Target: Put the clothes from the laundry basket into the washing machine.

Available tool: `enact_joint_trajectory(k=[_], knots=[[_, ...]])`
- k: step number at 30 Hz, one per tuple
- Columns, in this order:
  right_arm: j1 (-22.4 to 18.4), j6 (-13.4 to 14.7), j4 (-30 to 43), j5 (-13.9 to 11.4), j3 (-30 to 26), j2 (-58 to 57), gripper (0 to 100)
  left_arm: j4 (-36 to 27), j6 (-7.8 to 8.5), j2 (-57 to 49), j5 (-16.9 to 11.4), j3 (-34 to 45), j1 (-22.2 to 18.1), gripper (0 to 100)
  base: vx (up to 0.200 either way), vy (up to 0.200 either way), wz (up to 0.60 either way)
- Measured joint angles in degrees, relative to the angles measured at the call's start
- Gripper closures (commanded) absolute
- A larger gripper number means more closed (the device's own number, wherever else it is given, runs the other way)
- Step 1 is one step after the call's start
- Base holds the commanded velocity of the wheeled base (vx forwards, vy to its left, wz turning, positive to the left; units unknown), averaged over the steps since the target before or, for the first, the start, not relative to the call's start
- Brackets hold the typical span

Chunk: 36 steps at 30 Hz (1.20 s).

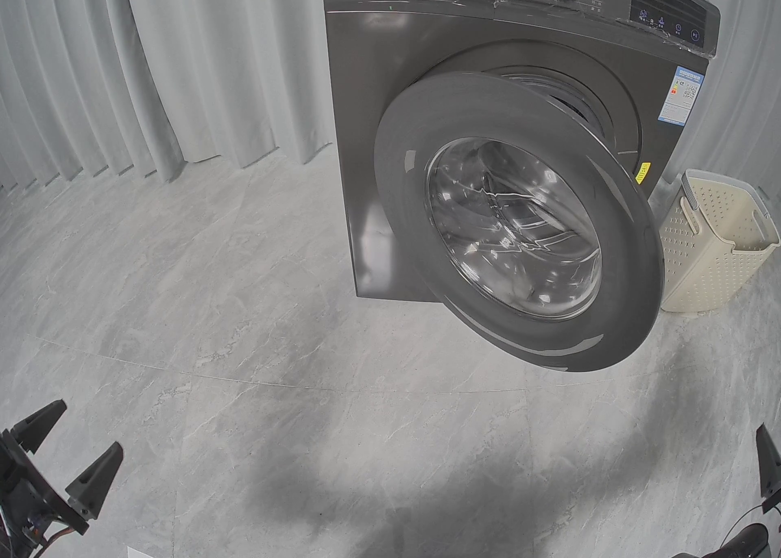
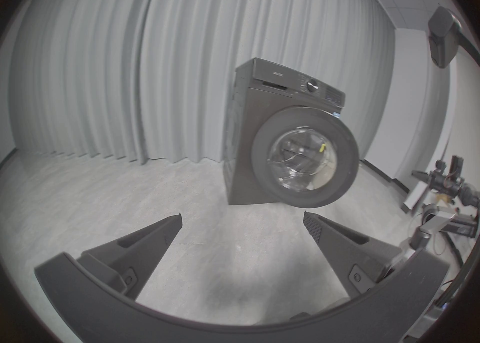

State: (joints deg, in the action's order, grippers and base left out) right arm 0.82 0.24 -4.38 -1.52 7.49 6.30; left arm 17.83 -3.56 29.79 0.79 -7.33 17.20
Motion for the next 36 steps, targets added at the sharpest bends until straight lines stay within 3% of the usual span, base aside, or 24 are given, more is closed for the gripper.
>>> enact_joint_trajectory(k=[5,12,24,29,32,36], knots=[[2.1,0.24,-5.61,-0.71,3.36,10.15,0,-4.86,0.66,-10.01,-0.87,2.34,-7.14,0,0.0,0.0,0.0],[4.91,0.44,-14.4,-1.43,8.11,28.61,0,-10.34,2.08,-18.16,-1.33,4.38,-11.73,0,0.0,0.0,0.0],[9.33,0.71,-24.39,-1.65,20.35,62.27,0,-15.95,3.99,-25.78,-2.79,6.21,-15.52,0,0.0,0.0,0.0],[10.25,0.88,-27.21,0.0,27.16,73.46,0,-17.41,4.43,-27.71,-3.17,6.31,-16.49,0,0.0,0.0,0.0],[9.62,0.98,-29.56,1.21,29.44,77.61,0,-17.7,4.49,-28.32,-3.25,6.31,-16.85,0,0.0,0.0,0.0],[5.57,0.93,-32.98,2.5,30.31,80.49,0,-17.83,4.57,-28.78,-3.33,6.31,-17.09,0,0.0,0.0,0.0]])
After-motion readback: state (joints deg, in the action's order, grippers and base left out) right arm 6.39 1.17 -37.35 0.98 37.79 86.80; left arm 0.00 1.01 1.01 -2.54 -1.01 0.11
